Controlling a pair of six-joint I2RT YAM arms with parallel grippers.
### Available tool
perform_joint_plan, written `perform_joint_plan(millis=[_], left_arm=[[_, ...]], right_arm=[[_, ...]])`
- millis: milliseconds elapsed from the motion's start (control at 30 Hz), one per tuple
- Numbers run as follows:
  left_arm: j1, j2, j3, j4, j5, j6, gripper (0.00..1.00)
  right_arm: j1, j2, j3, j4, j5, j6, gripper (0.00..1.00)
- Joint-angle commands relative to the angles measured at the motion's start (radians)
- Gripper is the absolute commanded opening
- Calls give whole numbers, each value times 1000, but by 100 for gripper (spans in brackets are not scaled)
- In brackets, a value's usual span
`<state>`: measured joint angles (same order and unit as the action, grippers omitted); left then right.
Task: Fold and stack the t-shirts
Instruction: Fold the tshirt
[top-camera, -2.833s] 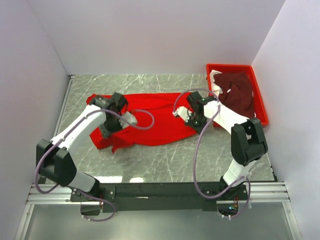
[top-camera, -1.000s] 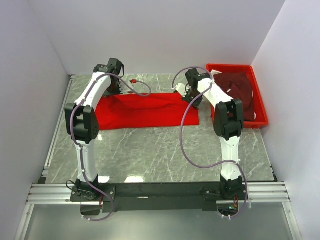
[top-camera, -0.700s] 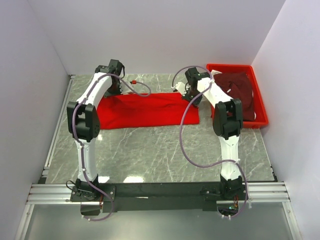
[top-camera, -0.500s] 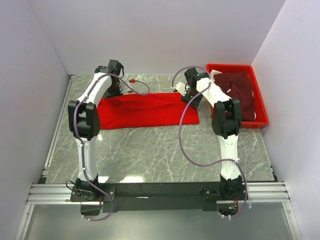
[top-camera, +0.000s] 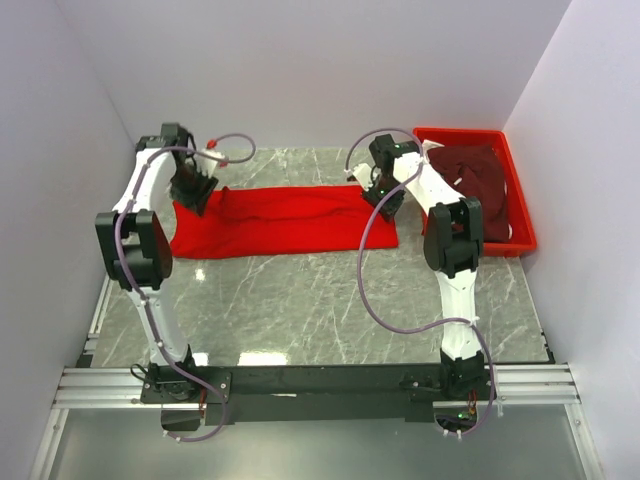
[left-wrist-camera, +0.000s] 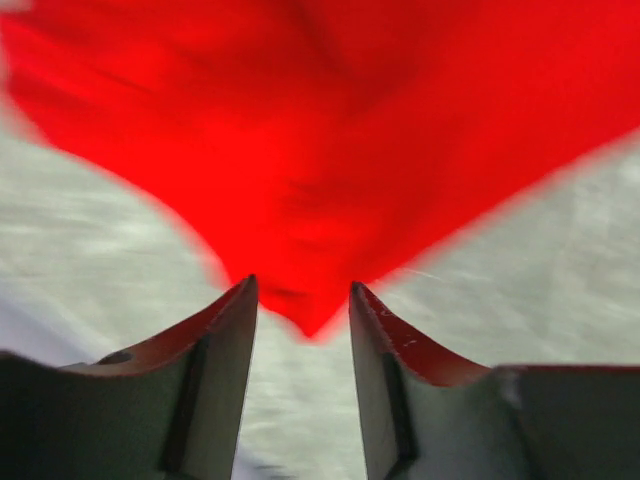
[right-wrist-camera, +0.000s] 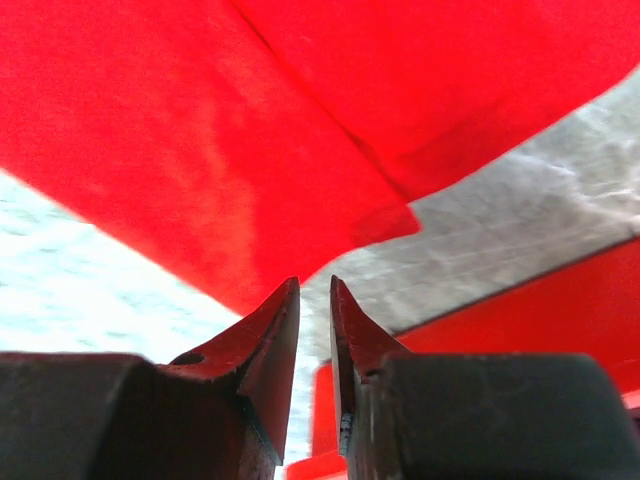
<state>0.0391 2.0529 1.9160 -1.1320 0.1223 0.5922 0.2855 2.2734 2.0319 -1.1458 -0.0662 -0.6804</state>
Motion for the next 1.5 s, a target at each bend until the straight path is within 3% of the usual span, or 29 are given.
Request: perform_joint_plan(millis=[0,100,233,533,833,1000,1133,1167,1333,1467], left_arm=[[16,-79,-142,-51,258,-159,46],[47,-102,-267,7,306,-213,45],[80,-79,-356,124,252,-247,44],[108,-60,-532,182,183,-241,42],[107,-253,-794,118,269,-239,41],[73,-387,-861,17,356,-189,41],[87,-490,-752,-20,462,-166,44],[94,-487,-682,-5,480,-179,44],[107,-364,-490,89,559,-339,47],[97,-281,-462,173,551,-500,53]], right_arm=[[20,4,60,-62,-79,74,26],[34,38,59,-51,-72,96,25],[40,78,44,-29,-34,113,25],[38,87,-96,-5,55,124,23],[37,-132,-407,35,40,87,22],[35,-277,-559,40,34,19,23],[38,-331,-428,-5,-132,19,25],[43,-327,-330,-6,-171,50,25],[127,-223,-9,12,-308,151,25],[170,-184,44,113,-379,261,27]])
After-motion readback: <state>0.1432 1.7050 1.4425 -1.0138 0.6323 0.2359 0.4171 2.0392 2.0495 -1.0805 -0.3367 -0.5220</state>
